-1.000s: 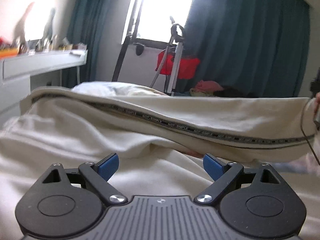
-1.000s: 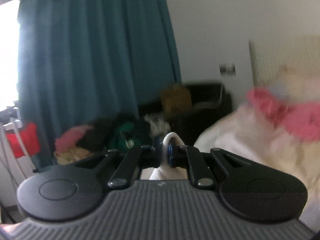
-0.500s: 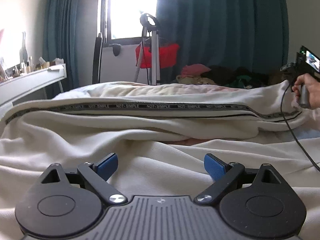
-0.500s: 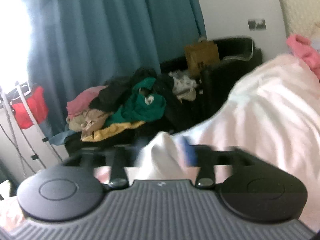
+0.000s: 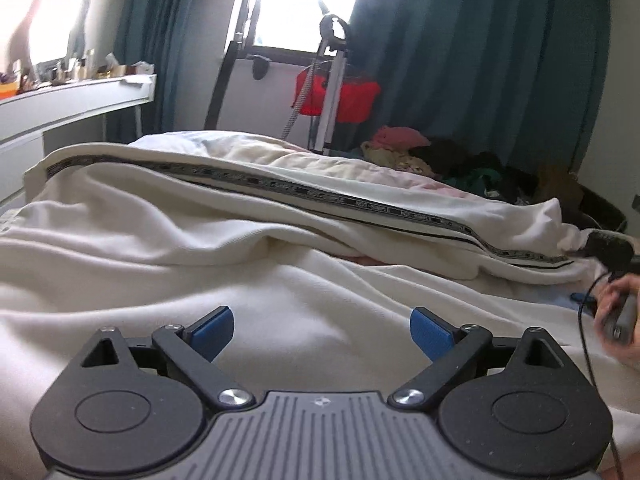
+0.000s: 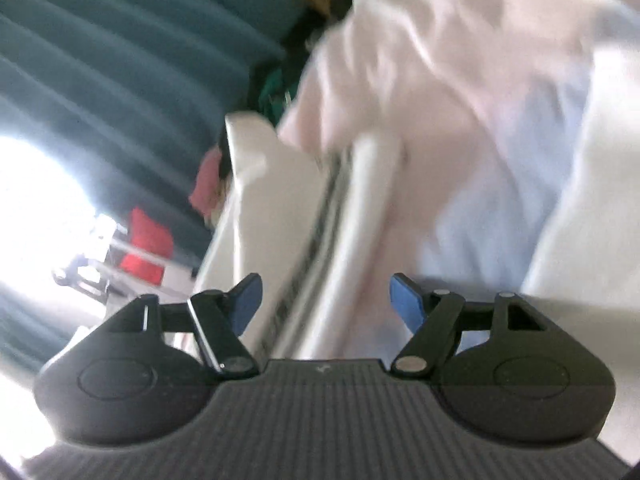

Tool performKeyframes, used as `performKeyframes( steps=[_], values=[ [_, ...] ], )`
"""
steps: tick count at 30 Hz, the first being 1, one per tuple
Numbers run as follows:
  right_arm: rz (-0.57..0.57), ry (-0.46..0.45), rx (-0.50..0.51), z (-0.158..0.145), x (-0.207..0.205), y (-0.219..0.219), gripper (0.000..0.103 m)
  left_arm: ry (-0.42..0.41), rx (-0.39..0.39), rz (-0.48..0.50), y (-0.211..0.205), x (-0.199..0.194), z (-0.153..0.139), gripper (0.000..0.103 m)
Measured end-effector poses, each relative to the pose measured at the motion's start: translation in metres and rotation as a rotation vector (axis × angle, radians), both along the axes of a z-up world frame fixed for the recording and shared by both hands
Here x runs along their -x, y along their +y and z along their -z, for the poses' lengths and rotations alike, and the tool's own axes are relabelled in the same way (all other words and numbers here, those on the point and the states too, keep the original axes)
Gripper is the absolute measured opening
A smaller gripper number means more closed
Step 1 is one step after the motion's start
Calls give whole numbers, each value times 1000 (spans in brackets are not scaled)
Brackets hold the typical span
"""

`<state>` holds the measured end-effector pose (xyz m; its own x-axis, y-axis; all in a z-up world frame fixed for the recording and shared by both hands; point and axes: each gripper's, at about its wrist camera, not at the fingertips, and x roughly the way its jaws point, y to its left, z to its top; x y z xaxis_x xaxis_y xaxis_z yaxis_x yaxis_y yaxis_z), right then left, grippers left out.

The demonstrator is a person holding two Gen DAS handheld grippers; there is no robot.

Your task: Fold clothes

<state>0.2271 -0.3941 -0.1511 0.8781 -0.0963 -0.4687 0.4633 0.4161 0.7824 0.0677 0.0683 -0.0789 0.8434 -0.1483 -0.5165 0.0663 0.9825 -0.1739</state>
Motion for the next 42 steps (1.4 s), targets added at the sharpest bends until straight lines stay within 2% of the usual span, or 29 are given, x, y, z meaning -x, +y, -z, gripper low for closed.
performKeyframes(
  steps=[2,4,9,13,14,15,19,25,29,31,34,36,40,42],
  values=[
    [-26,-3,31,0,-4,5,72,13,3,-12,0,1,1,96],
    [-48,-14,18,3,-12,2,67,37,8,-20,-2,-2,5,96],
    [-43,-13,-31,8,-40,-13,41,58,0,-22,-10,-15,17,96],
    [-37,-4,-26,7,-60,-19,21,54,-9,-14,-15,-22,23,97],
    [-43,-13,-11,5,-62,-18,12,53,-11,-12,-16,-23,23,97],
    [-45,-24,15,4,-66,-17,8,51,-14,-8,-17,-23,23,97],
    [-14,-53,144,-17,-59,-9,8,48,-14,5,-18,-22,22,97],
    [79,-80,202,-51,-15,-23,7,52,17,8,-12,-11,12,97],
    [116,-25,219,-41,19,-39,7,60,35,7,-7,-3,4,97],
    [120,23,226,-25,35,-46,7,55,24,14,-8,0,2,97],
    [99,86,218,-1,44,-48,7,41,-1,24,-12,2,0,97],
    [90,107,216,4,46,-46,8,34,-14,28,-15,3,-1,97],
    [60,189,275,-14,50,-34,14,23,-24,37,-19,4,-2,97],
    [34,226,329,-29,56,-24,23,11,-24,39,-20,7,-6,97]
  ],
)
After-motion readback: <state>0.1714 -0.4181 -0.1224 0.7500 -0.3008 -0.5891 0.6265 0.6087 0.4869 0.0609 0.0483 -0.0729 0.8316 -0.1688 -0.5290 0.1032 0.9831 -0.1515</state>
